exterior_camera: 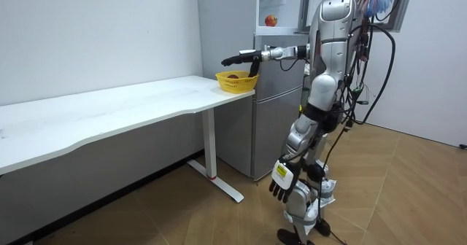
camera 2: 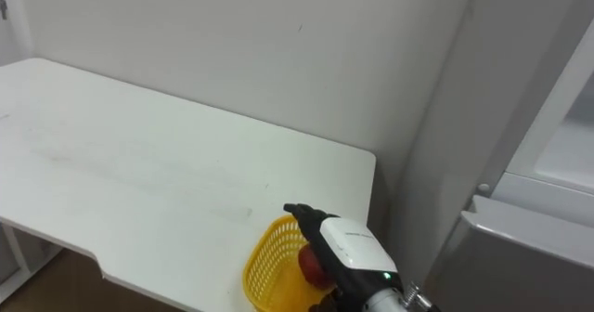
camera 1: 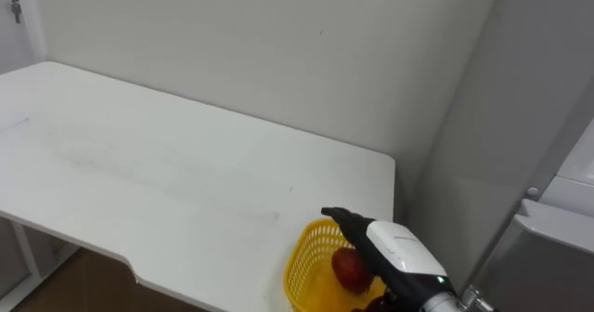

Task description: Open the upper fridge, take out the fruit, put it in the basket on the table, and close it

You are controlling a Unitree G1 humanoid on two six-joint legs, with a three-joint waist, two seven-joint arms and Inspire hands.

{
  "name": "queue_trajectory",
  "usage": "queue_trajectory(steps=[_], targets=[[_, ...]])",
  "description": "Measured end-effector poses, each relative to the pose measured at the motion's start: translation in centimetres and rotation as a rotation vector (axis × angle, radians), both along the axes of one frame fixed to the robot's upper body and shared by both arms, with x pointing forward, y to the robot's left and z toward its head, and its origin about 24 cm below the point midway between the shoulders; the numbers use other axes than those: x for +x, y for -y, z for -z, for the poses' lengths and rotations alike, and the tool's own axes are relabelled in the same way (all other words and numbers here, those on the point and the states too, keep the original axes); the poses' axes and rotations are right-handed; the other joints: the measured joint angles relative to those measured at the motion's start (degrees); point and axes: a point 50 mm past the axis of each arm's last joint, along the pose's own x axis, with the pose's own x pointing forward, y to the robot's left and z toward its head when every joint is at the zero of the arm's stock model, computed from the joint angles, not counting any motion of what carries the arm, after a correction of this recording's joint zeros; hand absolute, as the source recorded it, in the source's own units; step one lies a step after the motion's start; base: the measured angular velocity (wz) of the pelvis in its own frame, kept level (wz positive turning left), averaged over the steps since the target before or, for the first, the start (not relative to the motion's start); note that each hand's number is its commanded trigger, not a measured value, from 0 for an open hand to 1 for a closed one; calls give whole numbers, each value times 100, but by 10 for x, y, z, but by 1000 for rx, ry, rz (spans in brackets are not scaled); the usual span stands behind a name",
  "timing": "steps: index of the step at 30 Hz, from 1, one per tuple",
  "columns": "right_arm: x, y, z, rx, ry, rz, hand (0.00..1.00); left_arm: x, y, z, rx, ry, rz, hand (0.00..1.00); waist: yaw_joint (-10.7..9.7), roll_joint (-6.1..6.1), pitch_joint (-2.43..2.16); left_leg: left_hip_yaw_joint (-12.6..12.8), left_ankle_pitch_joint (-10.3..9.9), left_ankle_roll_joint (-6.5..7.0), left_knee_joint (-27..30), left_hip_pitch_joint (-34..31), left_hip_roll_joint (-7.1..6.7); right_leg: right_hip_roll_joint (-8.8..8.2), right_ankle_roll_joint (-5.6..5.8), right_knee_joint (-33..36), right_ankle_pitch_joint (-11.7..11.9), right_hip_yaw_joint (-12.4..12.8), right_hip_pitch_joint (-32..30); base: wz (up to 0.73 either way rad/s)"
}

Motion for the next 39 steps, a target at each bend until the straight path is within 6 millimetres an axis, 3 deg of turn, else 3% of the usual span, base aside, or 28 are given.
queue_trajectory(steps=[6,15,16,20,23,26,29,33,39], targets=[[4,-1,-7,25,21,-3,0,-2,-1,0,16,2,-5,0,-10,26,1,11,1,0,-1,5,0,0,0,-7,0,6,-3,-1],[8,-15,-48,135,163,-74,0,-9,0,2,30,-20,23,0,-31,133,-12,96,7,-5,-32,150,11,6,-1,-15,1,76,76,-3],[6,-16,-52,161,171,-89,0,-10,0,2,30,-21,26,0,-78,159,5,108,7,-5,-33,186,11,4,-1,-16,1,86,112,0],[-3,-22,-73,210,257,-141,0,-8,1,2,37,-8,25,0,-224,221,-11,200,7,-4,-104,186,26,7,-2,-10,1,133,68,-11],[-13,-15,-90,307,333,-133,0,-9,5,3,39,0,20,0,-336,307,-79,254,11,0,-120,210,30,5,-3,-10,3,152,75,-9],[-22,-9,-100,378,414,-110,0,-13,7,4,41,0,14,0,-484,421,-107,289,11,0,-150,307,35,11,-3,-11,3,210,147,-6],[-31,-5,-99,412,470,-77,0,-19,9,6,46,-3,10,0,-614,502,-106,348,11,-1,-204,412,40,17,-3,-8,2,285,216,-13],[-35,10,-104,444,561,8,0,-25,11,6,47,-4,3,0,-837,470,-120,374,18,-6,-205,405,41,17,-3,-6,2,309,199,-4],[-54,46,-139,529,898,173,0,-37,14,9,41,-26,-25,0,-990,468,-124,487,18,-1,-223,425,51,25,-6,6,5,415,157,-10]])
